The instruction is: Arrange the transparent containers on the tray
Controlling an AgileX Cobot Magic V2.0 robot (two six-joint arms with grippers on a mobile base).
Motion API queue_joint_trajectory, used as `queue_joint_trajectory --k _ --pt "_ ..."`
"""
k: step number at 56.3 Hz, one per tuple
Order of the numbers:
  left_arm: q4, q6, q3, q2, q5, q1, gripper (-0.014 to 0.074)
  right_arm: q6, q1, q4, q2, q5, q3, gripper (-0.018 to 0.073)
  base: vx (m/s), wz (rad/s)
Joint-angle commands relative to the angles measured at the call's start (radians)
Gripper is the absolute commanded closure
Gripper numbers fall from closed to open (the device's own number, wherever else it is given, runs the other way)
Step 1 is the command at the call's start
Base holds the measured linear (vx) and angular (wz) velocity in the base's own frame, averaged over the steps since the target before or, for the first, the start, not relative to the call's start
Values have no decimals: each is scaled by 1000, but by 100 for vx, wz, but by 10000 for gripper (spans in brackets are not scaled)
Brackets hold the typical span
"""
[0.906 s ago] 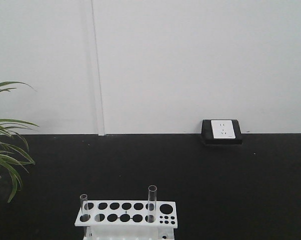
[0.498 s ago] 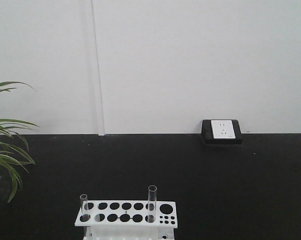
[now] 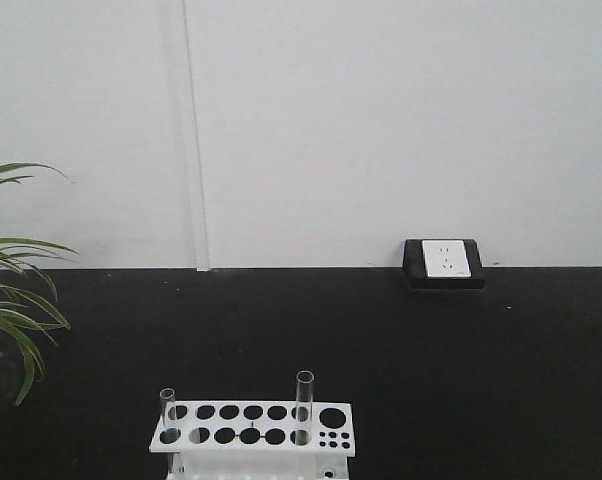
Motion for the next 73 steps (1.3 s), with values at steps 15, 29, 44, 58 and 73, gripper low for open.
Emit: queue_joint_trajectory --k 15,29,44,58,73 --pt "-54 -117 -74 -21 -457 2 599 -8 -3 76 -8 -412 -66 571 0 0" --pt "-25 -61 -494 134 -251 2 599 -134 -3 38 133 -220 -469 571 0 0" --pt "-28 -38 -776 521 -182 2 599 -122 -3 78 494 -147 -755 571 0 0" --pt "-28 -41 -787 687 -219 2 598 -122 -3 167 653 -150 -759 571 0 0" --pt "-28 -41 -787 723 -212 1 525 -123 -3 171 682 -144 -759 507 0 0"
